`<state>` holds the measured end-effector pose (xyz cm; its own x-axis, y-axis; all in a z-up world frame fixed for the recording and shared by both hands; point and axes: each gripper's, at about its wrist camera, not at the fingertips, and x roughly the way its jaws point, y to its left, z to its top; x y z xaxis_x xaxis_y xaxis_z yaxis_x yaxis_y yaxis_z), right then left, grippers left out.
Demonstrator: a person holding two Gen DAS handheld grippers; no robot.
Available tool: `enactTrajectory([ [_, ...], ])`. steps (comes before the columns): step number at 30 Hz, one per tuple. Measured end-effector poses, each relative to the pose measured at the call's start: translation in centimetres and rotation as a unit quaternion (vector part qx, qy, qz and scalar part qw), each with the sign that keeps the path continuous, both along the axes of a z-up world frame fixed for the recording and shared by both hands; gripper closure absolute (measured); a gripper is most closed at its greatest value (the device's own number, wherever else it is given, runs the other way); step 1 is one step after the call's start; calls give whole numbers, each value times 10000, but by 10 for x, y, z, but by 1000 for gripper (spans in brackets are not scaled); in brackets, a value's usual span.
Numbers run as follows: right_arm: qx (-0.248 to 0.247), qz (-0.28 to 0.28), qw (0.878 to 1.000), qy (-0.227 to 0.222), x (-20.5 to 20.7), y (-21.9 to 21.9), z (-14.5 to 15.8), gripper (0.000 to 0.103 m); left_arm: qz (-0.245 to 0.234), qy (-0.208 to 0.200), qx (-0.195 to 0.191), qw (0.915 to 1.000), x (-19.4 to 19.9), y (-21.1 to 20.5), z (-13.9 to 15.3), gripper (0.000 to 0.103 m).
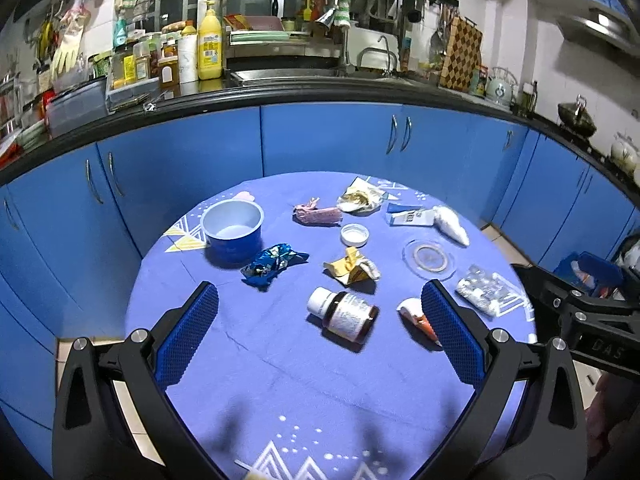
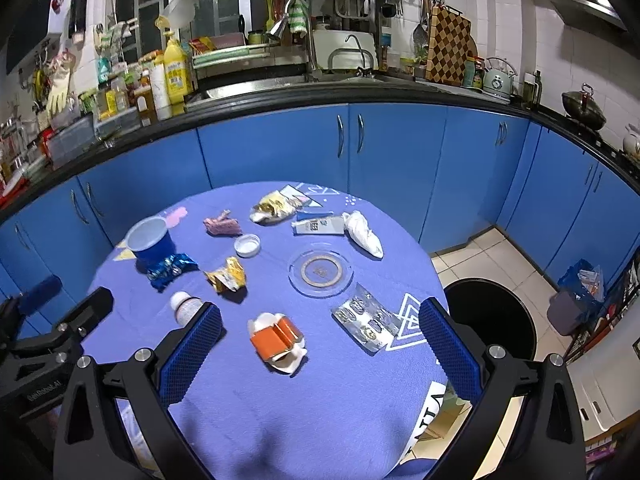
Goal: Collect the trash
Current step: 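Grasp the brown pill bottle with the left tool while the right tool grasps the orange tape dispenser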
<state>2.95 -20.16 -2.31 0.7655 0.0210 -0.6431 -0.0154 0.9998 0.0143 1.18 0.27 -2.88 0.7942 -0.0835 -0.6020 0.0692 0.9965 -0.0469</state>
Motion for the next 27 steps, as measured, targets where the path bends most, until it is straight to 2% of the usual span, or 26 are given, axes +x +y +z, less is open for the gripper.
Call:
enactTrajectory([
  [3,-154,35,9998,123,9,3,-16,7,-68,223,37,9997,10,1,-14,3],
  [6,-174,210,9994,223,17,6,-38,7,-244,773,-69,9967,26,5,-42,3],
  [8,-241,338,9986,337,23,9,-51,7,-248,1000,74,9947,35,3,-58,3],
  [12,-457,619,9946,696,34,20,-81,7,-284,1083,235,9934,48,-2,-76,3],
  [19,-546,868,9905,915,48,26,-102,8,-462,1176,468,9909,74,-17,-90,3],
  [21,-605,917,9890,988,54,28,-106,20,-566,1223,484,9897,81,-21,-95,3],
  [27,-476,1052,9853,1257,71,31,-119,45,-807,1271,582,9869,95,-32,-105,3],
])
